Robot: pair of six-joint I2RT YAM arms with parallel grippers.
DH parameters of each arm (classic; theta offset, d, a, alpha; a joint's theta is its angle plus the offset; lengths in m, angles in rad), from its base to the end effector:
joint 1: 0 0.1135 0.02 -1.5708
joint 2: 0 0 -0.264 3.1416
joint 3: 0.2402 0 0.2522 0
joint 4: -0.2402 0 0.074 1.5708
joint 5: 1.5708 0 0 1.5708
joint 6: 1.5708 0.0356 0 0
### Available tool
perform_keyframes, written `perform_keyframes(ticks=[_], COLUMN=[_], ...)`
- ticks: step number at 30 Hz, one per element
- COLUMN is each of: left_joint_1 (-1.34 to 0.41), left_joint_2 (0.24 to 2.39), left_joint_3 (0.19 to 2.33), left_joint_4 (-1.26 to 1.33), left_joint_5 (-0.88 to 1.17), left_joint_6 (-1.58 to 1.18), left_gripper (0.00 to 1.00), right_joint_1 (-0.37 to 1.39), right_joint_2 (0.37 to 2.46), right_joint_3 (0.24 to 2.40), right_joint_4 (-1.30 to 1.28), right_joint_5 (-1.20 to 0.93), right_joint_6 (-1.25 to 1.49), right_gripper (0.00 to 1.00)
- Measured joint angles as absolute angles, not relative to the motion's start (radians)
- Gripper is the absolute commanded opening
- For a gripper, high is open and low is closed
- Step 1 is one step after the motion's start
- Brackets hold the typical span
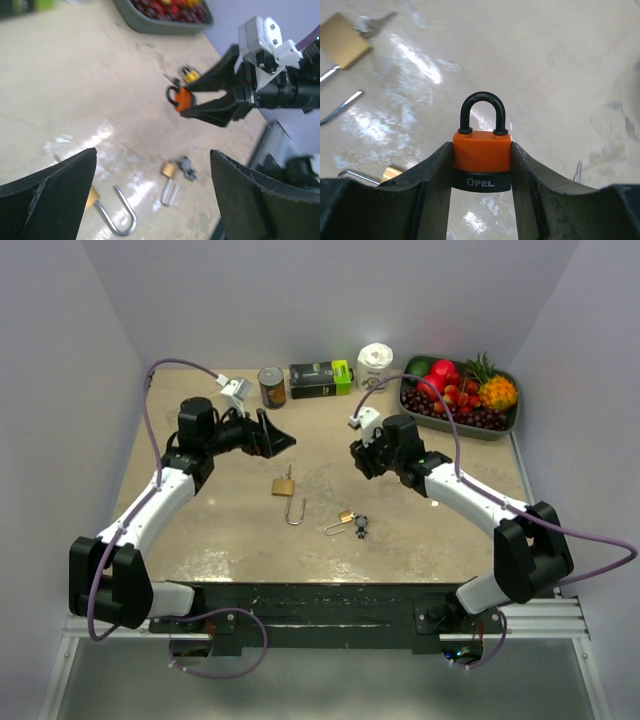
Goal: Lock with the key
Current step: Place the lock at the center of the board.
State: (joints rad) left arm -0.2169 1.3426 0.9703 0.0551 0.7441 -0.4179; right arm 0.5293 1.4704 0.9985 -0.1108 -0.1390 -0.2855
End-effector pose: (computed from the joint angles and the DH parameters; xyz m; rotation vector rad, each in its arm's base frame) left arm 0.2931 -0.0893 0.3062 0.3409 1.9288 -1.1248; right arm 0.2826 0.1710 0.2581 -0.9301 1.9510 0.2907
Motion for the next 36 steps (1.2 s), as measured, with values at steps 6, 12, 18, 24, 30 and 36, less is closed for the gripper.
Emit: perform_keyframes(ticks=[6,12,18,24,30,36], left_joint_1=[-0.209,-0.208,-0.208,-0.208,-0.208,-0.208], left_joint_2=[1.185,1.211,1.233,1.233,1.234,1.250], left_joint_3=[0.857,0.891,0.890,0.884,0.883,0.881], left_joint_4=[0.149,0.134,0.094,0.086,0.083,0.084], left_joint_5=[0.485,0.396,0.390,0.412,0.442,0.467], left_joint_6=[-0.383,-0.335,-0.329,-0.321,-0.318,-0.322], left_gripper=[0.99,0.99,0.99,0.99,0.99,0.99], right_joint_1=[0.448,0.457,0.457,0.451,0.430,0.408], right_joint_2=[1.505,1.579,1.701,1.744,1.778,1.784], right_joint_3=[0.998,1.000,1.049,1.070,1.076,1.076], right_joint_4=[-0.167,-0.174,-0.231,-0.231,-0.225,-0.221], right_joint_5=[-0.023,0.076,0.162,0.192,0.193,0.197], right_joint_6=[-0.027,0.157,0.253,0.294,0.301,0.314], right_gripper=[0.00,0.00,0.00,0.00,0.00,0.18])
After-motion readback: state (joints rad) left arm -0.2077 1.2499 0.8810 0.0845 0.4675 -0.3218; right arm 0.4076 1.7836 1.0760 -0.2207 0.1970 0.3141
